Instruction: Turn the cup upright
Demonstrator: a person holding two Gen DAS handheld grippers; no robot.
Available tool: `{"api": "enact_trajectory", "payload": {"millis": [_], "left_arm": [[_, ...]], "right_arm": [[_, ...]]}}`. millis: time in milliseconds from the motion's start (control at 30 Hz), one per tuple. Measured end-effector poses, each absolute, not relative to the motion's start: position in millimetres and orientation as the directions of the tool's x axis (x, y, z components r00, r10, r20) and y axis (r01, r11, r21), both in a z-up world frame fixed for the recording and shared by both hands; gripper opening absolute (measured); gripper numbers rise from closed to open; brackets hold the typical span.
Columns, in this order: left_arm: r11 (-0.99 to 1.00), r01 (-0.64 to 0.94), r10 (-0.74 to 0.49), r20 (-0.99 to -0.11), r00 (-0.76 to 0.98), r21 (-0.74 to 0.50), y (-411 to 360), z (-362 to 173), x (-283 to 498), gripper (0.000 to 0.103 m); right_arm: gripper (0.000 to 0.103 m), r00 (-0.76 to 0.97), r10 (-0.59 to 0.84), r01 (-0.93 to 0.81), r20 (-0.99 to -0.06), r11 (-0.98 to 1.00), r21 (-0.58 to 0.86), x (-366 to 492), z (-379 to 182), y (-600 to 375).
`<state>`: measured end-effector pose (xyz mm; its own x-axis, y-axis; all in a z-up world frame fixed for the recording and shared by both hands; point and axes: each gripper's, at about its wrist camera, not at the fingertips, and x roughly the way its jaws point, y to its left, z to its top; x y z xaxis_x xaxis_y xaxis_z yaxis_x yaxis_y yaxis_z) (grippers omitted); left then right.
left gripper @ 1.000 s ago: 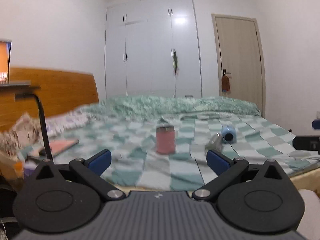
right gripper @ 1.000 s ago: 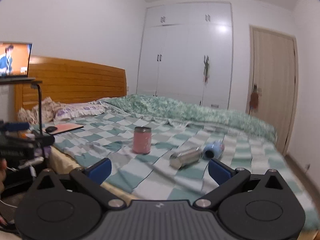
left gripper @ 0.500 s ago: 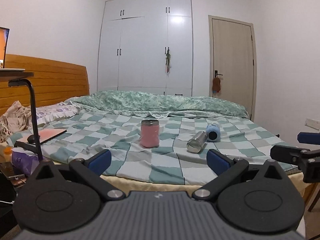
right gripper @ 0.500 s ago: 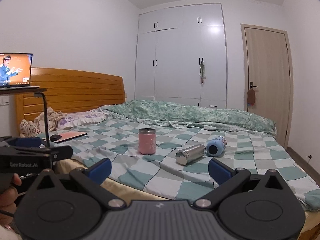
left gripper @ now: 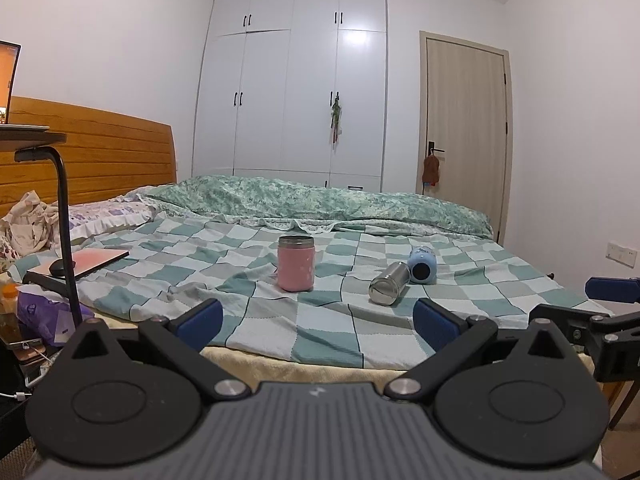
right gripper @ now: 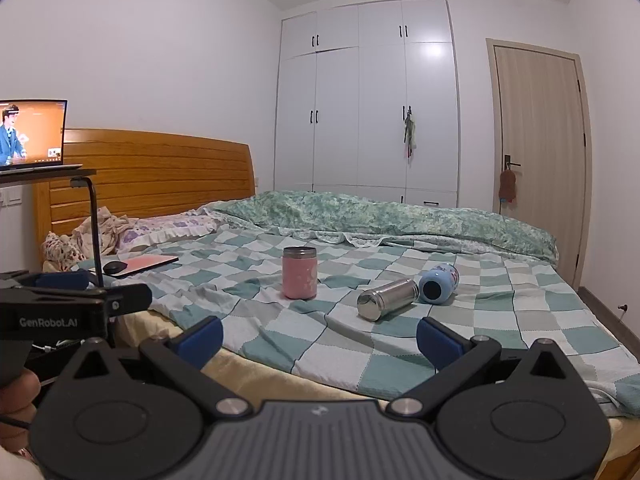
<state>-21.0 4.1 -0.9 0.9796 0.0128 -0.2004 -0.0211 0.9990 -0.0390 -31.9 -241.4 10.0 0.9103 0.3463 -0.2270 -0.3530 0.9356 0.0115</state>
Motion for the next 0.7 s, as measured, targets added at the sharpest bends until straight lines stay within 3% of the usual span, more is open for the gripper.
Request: {"api": "enact_trajectory", "payload": {"millis": [700], "left_arm": [[0.999, -0.026, 0.016, -0.209, 0.978, -0.043, 2.9, -2.7, -20.6, 0.103]], "right_arm": [[0.103, 0.907, 0.346, -0.356, -0.240, 0.934, 0.001, -30.5, 10.7, -239.9]]}}
